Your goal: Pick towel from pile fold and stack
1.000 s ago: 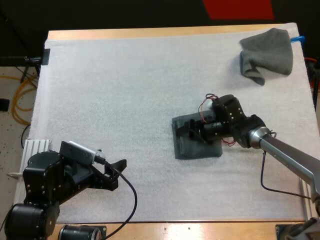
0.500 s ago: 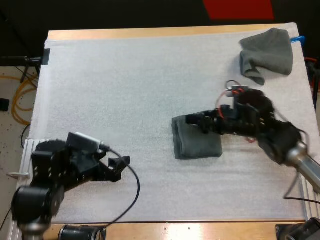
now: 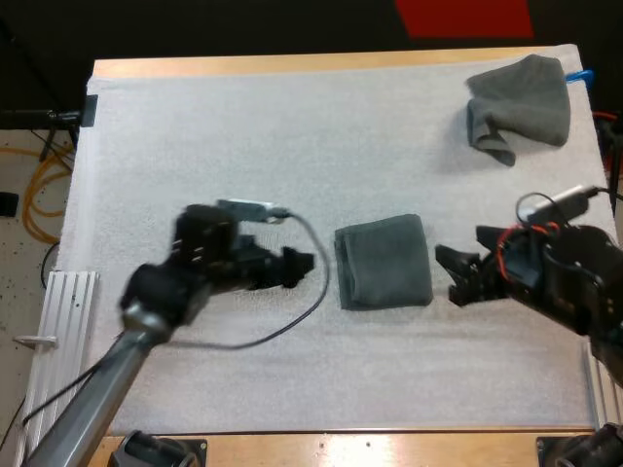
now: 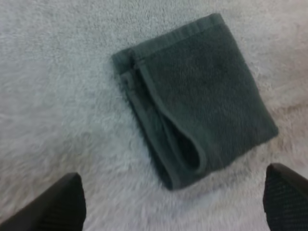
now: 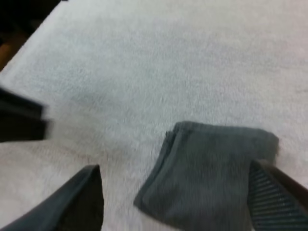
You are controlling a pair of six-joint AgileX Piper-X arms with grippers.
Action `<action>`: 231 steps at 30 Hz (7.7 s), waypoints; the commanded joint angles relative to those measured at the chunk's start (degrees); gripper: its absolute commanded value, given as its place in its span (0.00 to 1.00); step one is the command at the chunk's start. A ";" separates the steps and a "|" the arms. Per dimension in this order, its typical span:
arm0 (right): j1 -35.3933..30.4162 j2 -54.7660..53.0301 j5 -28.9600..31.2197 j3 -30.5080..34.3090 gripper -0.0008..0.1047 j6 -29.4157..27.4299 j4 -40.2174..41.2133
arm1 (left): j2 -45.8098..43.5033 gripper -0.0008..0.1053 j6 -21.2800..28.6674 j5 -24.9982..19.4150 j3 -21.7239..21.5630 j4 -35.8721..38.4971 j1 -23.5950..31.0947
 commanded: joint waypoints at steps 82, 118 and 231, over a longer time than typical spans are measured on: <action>0.16 -5.05 5.03 -0.27 0.59 0.73 8.68 | 26.01 0.01 33.83 -27.98 -12.80 20.18 33.08; 0.06 -5.05 5.03 -0.27 0.59 1.87 8.68 | -1.12 0.43 30.66 -12.86 -22.26 25.78 32.78; -32.23 -49.06 -0.65 20.39 0.59 -14.75 16.37 | -73.92 0.43 29.03 -15.11 14.23 25.47 20.58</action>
